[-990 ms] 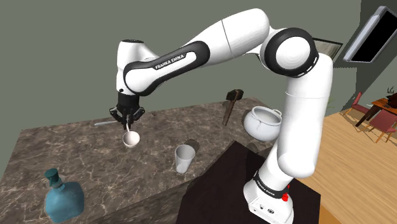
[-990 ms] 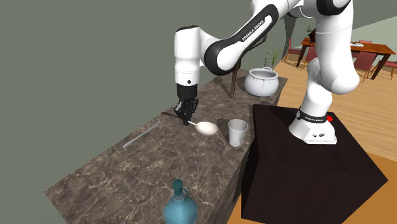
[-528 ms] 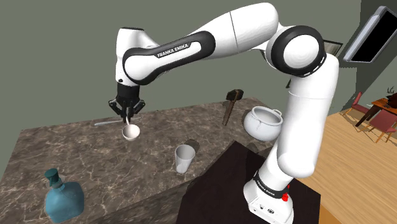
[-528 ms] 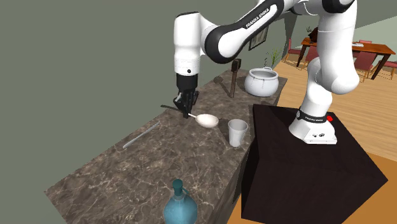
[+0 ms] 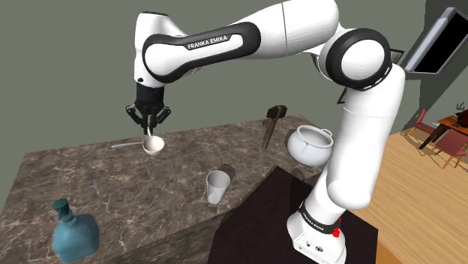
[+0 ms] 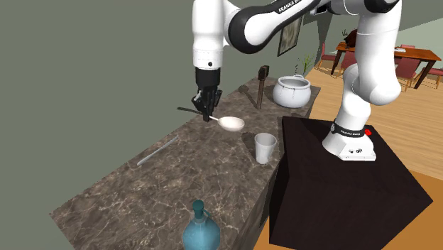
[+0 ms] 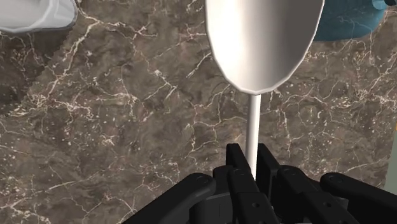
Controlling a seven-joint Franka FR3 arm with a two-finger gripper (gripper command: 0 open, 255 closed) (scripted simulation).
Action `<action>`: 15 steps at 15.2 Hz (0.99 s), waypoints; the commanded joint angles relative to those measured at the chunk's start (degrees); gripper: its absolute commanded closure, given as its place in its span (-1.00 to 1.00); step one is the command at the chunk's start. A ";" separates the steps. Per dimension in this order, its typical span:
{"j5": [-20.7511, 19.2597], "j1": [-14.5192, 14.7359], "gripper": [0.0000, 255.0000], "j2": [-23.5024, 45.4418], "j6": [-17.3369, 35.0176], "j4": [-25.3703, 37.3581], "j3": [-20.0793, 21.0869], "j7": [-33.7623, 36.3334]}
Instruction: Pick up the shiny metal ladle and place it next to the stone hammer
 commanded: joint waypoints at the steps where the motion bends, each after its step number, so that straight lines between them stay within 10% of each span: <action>1: 0.12 -0.08 1.00 -0.32 -1.37 1.04 0.01 -0.08; 15: 1.45 -1.02 1.00 -4.02 -9.56 5.67 -0.01 -1.04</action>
